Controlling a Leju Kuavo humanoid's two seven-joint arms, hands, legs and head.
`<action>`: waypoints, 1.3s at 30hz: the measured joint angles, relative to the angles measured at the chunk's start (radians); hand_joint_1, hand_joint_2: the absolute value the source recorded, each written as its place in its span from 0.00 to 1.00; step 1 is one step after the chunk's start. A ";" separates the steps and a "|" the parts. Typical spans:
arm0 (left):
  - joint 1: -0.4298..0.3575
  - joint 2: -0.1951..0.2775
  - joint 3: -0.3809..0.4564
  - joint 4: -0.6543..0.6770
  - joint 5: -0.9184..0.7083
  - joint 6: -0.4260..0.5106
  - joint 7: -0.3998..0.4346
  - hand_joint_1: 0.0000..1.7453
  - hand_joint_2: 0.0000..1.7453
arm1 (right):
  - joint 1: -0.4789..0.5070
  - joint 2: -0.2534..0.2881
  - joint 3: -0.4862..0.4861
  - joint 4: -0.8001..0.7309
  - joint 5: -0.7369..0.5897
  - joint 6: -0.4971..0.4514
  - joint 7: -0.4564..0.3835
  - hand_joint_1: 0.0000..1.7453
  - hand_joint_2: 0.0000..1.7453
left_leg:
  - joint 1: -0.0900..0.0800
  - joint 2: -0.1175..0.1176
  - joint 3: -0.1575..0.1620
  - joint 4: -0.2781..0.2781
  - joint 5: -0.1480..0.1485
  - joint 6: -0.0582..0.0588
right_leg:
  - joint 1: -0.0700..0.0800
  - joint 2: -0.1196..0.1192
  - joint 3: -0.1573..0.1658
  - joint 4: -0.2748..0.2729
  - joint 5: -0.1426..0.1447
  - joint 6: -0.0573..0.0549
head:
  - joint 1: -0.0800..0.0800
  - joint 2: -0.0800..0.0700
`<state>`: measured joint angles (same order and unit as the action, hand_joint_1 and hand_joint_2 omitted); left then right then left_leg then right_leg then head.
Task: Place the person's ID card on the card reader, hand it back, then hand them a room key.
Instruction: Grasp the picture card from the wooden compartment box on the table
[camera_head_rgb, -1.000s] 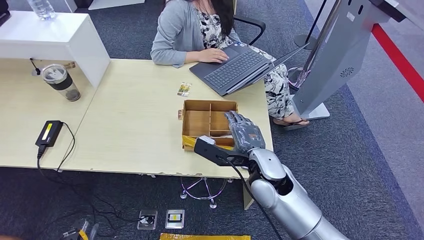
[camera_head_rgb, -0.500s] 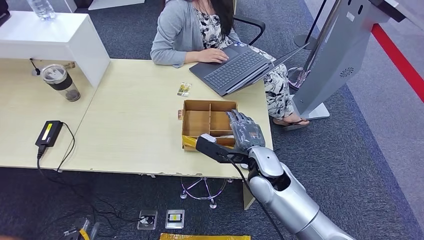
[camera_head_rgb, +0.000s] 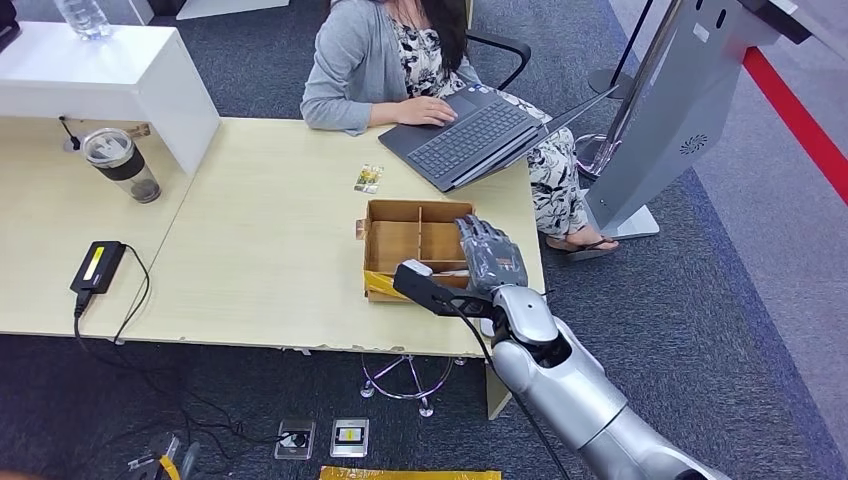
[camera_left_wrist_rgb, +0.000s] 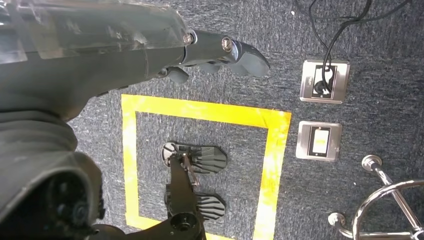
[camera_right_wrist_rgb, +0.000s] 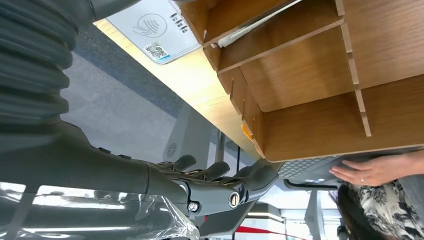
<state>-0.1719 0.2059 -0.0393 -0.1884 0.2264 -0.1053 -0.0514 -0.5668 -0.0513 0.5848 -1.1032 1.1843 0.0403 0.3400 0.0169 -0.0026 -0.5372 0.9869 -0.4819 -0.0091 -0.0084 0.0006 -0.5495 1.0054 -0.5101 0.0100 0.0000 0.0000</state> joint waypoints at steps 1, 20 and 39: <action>0.000 0.000 0.000 0.000 0.000 0.000 0.000 0.00 0.00 | -0.004 0.004 0.000 0.012 0.002 -0.001 -0.002 0.00 1.00 | 0.000 0.000 0.000 0.000 0.000 0.000 | 0.000 0.000 0.000 0.000 0.000 0.000 | 0.000 0.000; -0.002 -0.001 0.000 -0.002 0.002 -0.004 0.000 0.00 0.00 | -0.016 0.039 0.001 0.093 0.019 -0.025 -0.031 0.00 1.00 | 0.000 0.000 0.000 0.000 0.000 0.000 | 0.000 0.000 0.000 0.000 0.000 0.000 | 0.000 0.000; 0.001 0.000 0.000 -0.002 0.011 -0.006 0.000 0.00 0.00 | -0.014 0.047 0.017 0.139 -0.001 -0.036 -0.052 0.00 1.00 | 0.000 0.000 0.000 0.000 0.000 0.000 | 0.000 0.000 0.000 0.000 0.000 0.000 | 0.000 0.000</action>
<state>-0.1707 0.2056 -0.0397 -0.1907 0.2375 -0.1118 -0.0515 -0.5813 -0.0044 0.6014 -0.9638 1.1830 0.0042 0.2884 0.0169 -0.0026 -0.5373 0.9869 -0.4819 -0.0091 -0.0084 0.0005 -0.5494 1.0054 -0.5101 0.0100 0.0000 0.0000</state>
